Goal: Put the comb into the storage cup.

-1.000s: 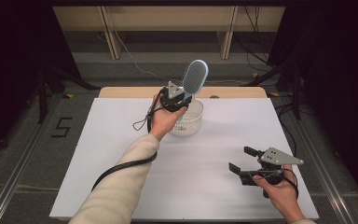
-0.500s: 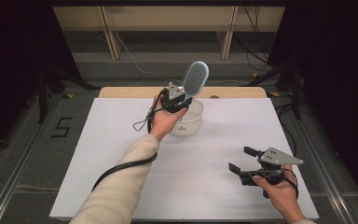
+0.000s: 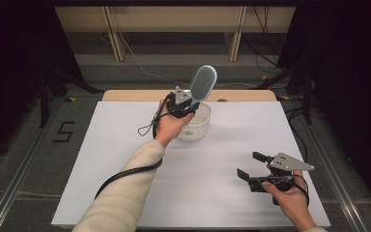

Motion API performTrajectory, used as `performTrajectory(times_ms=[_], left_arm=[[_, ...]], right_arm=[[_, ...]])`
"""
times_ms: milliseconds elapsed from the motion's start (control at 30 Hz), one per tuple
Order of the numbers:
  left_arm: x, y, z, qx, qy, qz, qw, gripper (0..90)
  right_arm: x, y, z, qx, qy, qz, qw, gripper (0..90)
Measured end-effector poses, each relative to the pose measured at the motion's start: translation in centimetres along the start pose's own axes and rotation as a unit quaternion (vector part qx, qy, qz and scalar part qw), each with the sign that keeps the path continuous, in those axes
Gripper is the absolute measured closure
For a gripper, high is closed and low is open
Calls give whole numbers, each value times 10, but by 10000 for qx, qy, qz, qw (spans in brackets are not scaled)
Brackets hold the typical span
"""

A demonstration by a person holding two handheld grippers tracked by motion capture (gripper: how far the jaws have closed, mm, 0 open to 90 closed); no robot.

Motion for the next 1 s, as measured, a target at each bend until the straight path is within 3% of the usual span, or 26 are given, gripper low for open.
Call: performTrajectory(times_ms=[1000], left_arm=[[0, -9, 1, -140, -69, -69, 9999, 695]], right_arm=[[0, 0, 0, 10, -1, 1, 10000, 132]])
Point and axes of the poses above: each handheld gripper's, and its own axes: z roughly backward along the jaws, y roughly out of its top, x roughly to its right, the point moved 2 cm from there along -z, roughly forward along the jaws, and after that the axes turned 13 degrees about x, right-handed, at the moved point
